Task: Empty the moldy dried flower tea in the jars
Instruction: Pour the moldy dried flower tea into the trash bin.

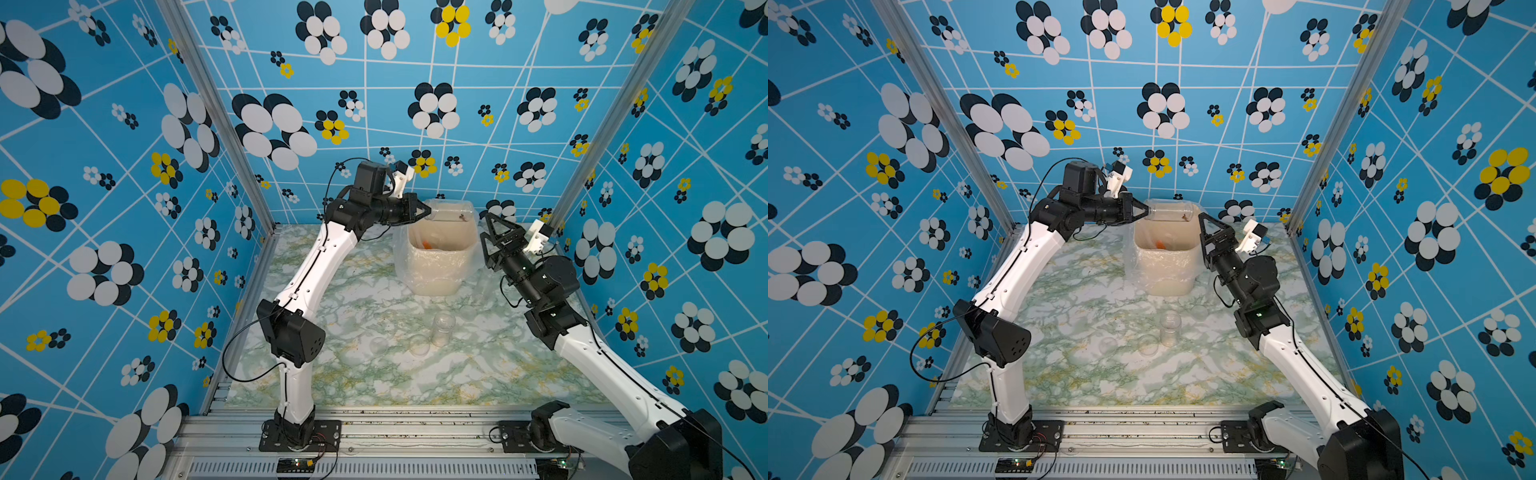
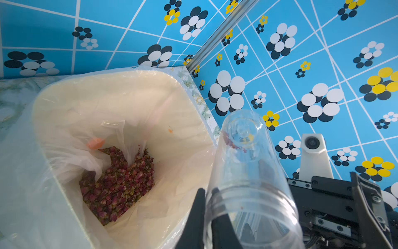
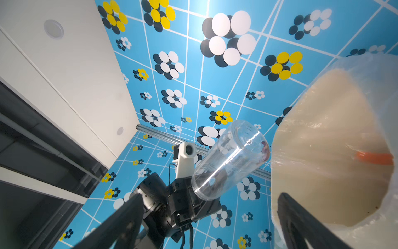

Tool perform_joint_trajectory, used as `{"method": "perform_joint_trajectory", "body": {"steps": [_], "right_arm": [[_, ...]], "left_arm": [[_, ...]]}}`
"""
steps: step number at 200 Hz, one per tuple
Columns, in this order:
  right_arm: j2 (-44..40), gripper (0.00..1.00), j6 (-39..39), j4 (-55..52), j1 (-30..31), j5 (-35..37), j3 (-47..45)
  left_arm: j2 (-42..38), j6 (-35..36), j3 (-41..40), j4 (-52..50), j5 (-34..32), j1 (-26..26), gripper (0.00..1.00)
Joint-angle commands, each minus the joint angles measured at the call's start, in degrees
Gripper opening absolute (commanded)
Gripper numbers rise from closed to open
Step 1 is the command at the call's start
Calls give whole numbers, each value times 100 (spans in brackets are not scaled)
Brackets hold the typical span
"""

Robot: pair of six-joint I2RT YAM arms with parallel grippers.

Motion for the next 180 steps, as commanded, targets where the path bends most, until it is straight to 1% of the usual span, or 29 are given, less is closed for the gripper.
{"method": "perform_joint_trajectory", "body": {"steps": [1,10,22,54,127,134,180], "right_arm": [[211,99,764,124,-10,232,199],[325,97,921,192,-15,234,240],[500,97,1057,348,-14,209,315],[898,91,1285,648,15,128,610],[1514,84,1317,955,183,163,1181],[1583,83,1325,970,183,163,1232],[1849,76,1411,1199,218,328,1297]], "left_arm": [[-337,-318,-186,608,196,19,0],[-390,-361,-277,703,218,10,0],[-452,-414,-387,817,228,7,0],[-544,-517,-649,1011,266,-9,0],[-544,-646,-986,1293,390,-77,0],[-687,-657,-1014,1318,399,-87,0],[-727,-734,-1197,1442,465,-120,0]]}}
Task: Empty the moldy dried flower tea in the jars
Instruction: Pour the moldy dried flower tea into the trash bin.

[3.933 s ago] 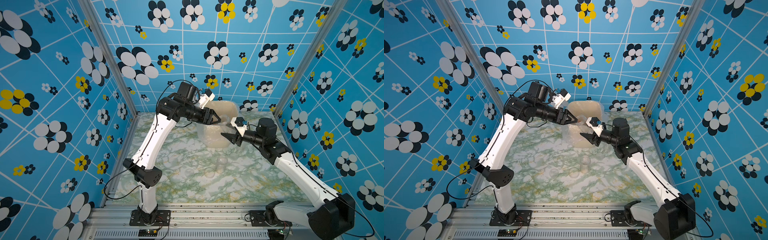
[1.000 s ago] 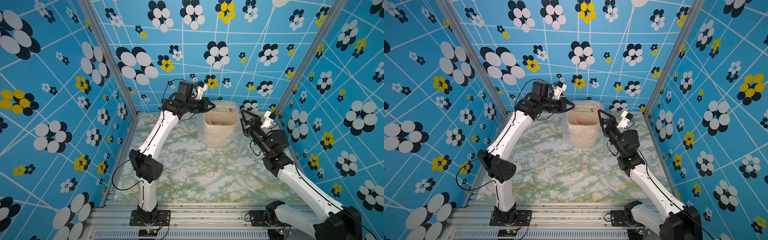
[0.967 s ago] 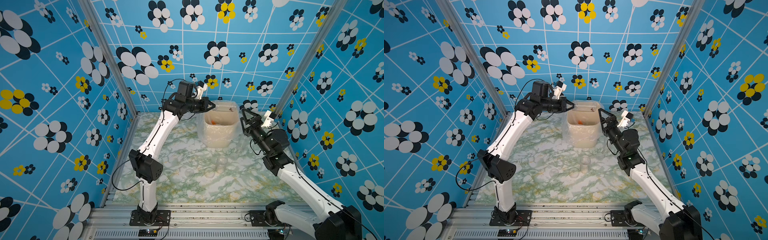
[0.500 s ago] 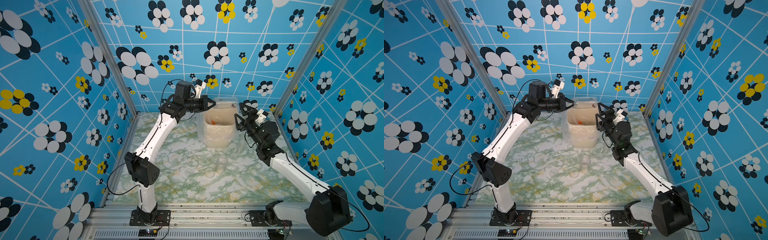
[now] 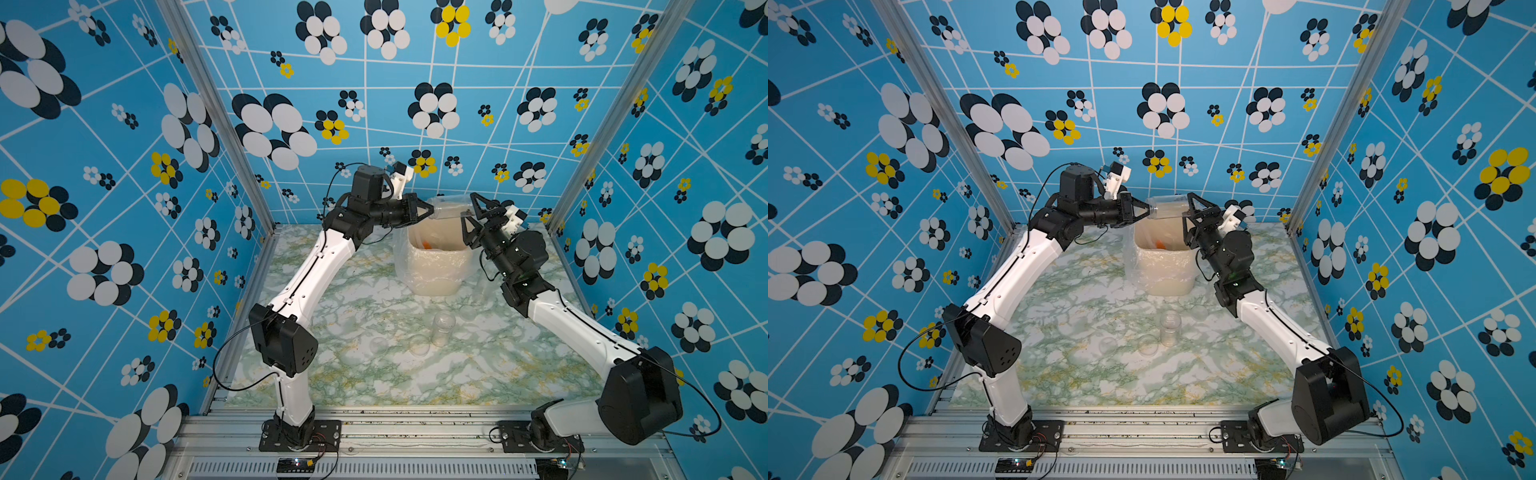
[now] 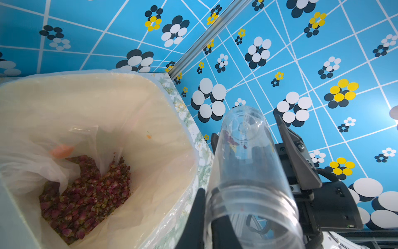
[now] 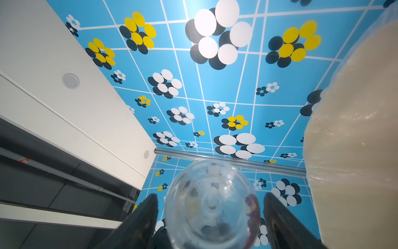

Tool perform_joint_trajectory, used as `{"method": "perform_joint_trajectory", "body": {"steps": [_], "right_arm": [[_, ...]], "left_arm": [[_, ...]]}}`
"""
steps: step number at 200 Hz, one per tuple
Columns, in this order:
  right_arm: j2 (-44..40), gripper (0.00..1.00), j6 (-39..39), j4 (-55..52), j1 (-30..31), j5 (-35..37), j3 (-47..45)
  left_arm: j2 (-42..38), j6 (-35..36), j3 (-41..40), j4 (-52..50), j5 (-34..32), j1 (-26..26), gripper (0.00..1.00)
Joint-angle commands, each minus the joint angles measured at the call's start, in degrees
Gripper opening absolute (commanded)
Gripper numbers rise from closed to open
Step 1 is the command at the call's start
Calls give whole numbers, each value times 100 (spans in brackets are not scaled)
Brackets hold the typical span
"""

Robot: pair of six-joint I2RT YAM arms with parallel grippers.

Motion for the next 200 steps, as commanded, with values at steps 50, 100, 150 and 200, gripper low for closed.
{"method": "perform_joint_trajectory", "body": {"steps": [50,100,150,200], "right_arm": [[288,63,187,600,93,217,169],[365,46,214,723,98,328,47],[281,34,-421,456,69,476,19],[49,31,-2155,-904,-35,738,442]], "left_arm": [[-272,-30,-303,218,140,-33,0],[-298,71,-415,168,45,-18,8],[-790,338,-878,185,-322,238,58],[-2013,792,-2284,536,-887,604,89]]}}
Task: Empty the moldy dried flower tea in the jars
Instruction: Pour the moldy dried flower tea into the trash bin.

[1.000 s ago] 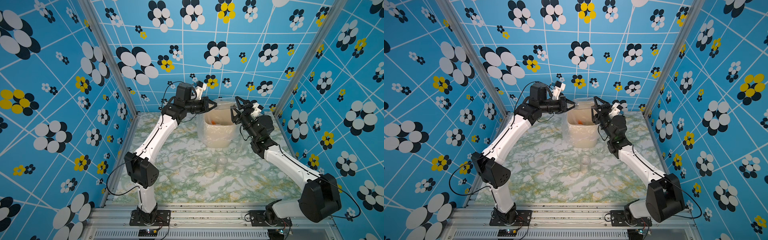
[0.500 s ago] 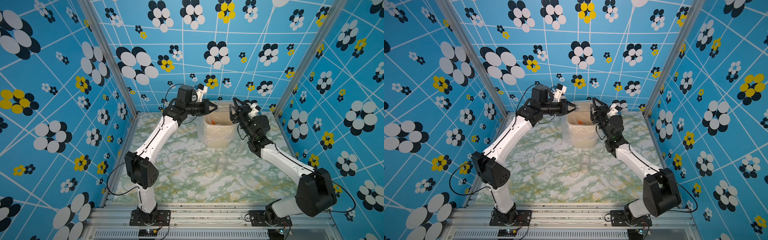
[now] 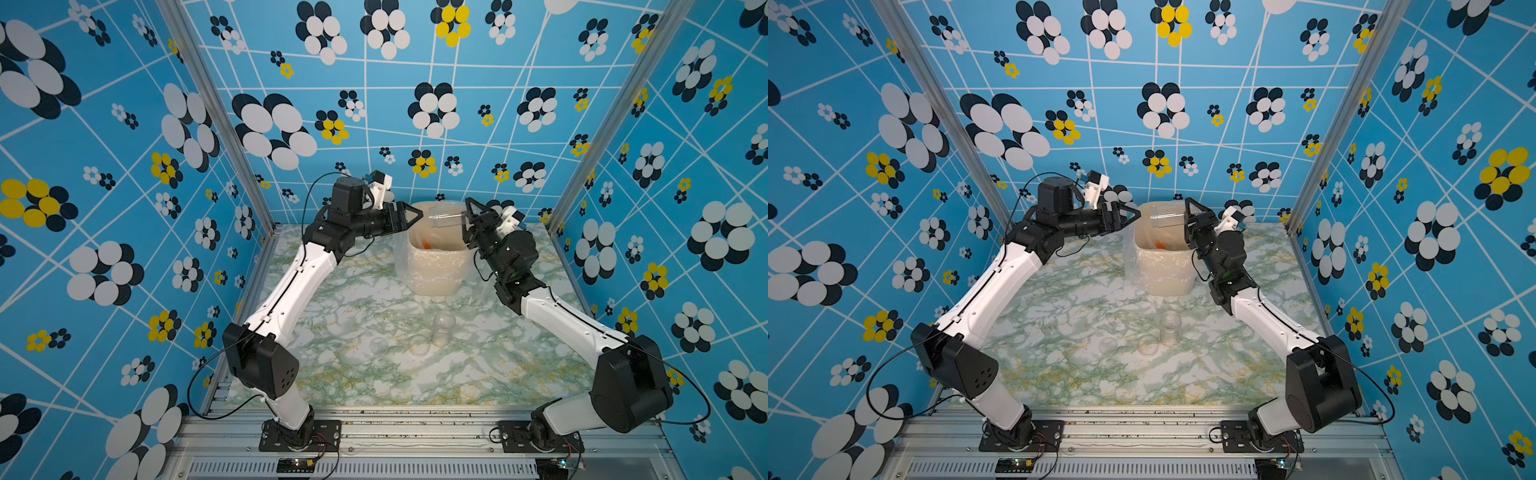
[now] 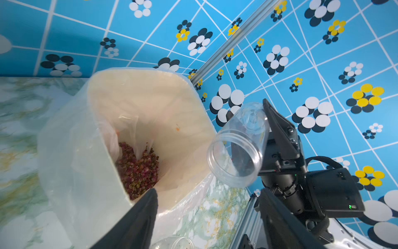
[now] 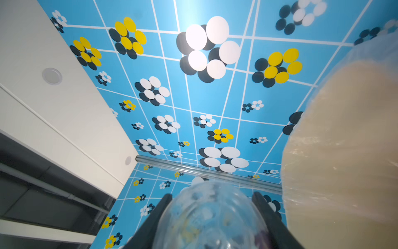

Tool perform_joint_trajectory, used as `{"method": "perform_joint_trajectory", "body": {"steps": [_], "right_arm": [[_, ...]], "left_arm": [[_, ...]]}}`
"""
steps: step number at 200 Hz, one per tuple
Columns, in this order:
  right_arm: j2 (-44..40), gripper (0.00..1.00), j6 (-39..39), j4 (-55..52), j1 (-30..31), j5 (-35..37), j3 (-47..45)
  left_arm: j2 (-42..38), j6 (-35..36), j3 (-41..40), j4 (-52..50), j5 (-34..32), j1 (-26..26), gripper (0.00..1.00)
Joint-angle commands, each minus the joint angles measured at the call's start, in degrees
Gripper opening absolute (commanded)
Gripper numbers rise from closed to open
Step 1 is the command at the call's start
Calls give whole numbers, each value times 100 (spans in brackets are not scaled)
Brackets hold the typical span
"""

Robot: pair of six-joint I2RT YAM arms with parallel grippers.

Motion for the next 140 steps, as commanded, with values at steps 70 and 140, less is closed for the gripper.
{"method": "perform_joint_trajectory", "body": {"steps": [70,140], "right_arm": [[214,27,-4205,-3076,-77,375,1891],[929,22,-6659,-4201,261,1275,2834]], "left_arm": [[-1718,1008,-2210,806,-356,260,100],[-2202,1276,-2898,1121,-799,198,100]]}}
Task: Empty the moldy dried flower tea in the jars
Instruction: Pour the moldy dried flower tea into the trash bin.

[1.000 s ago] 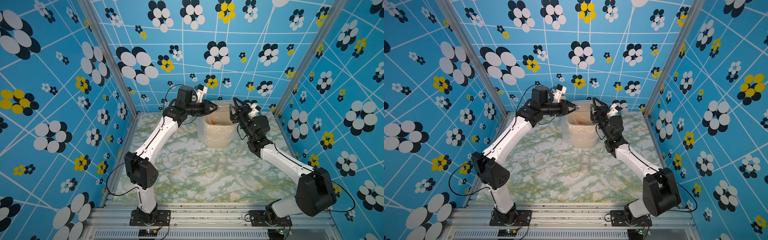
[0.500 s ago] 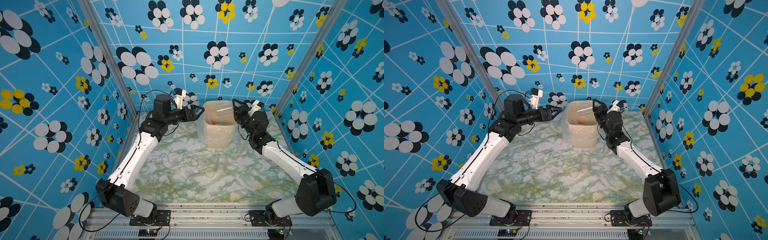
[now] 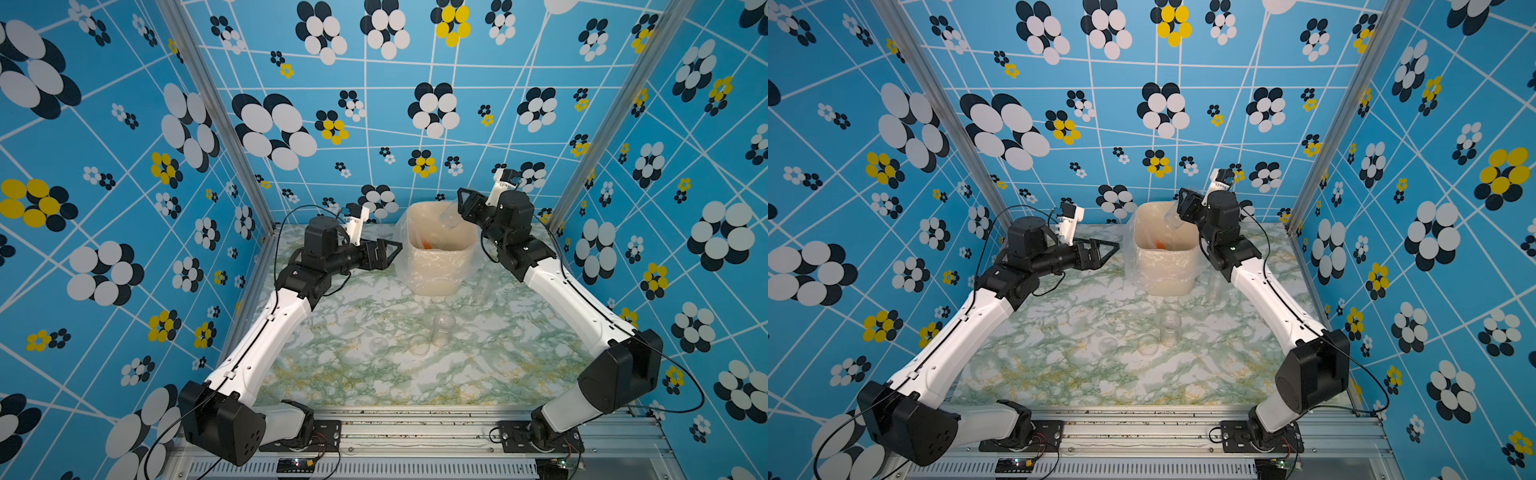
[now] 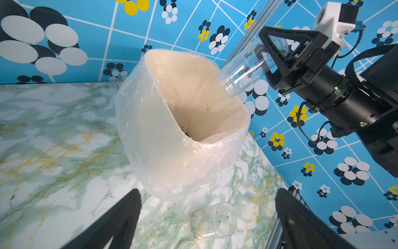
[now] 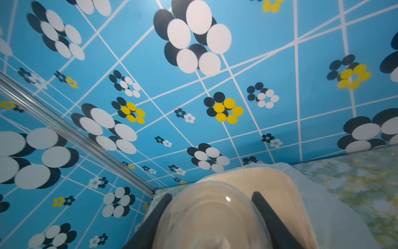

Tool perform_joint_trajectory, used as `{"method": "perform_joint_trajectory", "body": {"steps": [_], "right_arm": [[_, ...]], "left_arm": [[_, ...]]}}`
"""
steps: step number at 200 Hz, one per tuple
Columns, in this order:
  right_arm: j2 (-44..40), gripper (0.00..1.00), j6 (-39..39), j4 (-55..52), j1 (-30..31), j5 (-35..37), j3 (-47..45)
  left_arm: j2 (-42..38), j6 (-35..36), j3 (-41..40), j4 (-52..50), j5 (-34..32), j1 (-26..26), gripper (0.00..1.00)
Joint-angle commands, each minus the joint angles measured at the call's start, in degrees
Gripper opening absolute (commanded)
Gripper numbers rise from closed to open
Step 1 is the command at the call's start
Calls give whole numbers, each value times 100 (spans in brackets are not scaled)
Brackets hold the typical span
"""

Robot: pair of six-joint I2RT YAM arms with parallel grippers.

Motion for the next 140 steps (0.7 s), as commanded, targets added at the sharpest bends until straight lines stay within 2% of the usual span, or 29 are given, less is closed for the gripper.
{"method": "perform_joint_trajectory", "body": {"steps": [1,26,42,62,87,100,121,132,140], "right_arm": [[181,22,-1309,-515,226,624,216],[436,21,-1984,-676,462,1122,381],[518,21,-2148,-721,521,1236,577],[413,21,-1679,-610,466,901,513],[287,20,-635,-280,266,181,241],[385,20,-1094,-481,427,284,380],[642,21,-2321,-977,811,1266,913],[652,20,-2297,-1035,813,1487,909],[581,18,-2001,-990,723,1360,819]], "left_arm": [[-317,274,-224,347,-305,-14,100],[-422,338,-409,503,-365,-46,99],[-461,358,-476,541,-385,-64,99],[-488,398,-518,546,-388,-77,100],[-500,373,-586,627,-368,-86,99],[-499,318,-637,703,-359,-95,99],[-503,271,-662,761,-341,-94,99],[-511,278,-673,751,-326,-93,99],[-524,285,-679,744,-324,-94,100]]}}
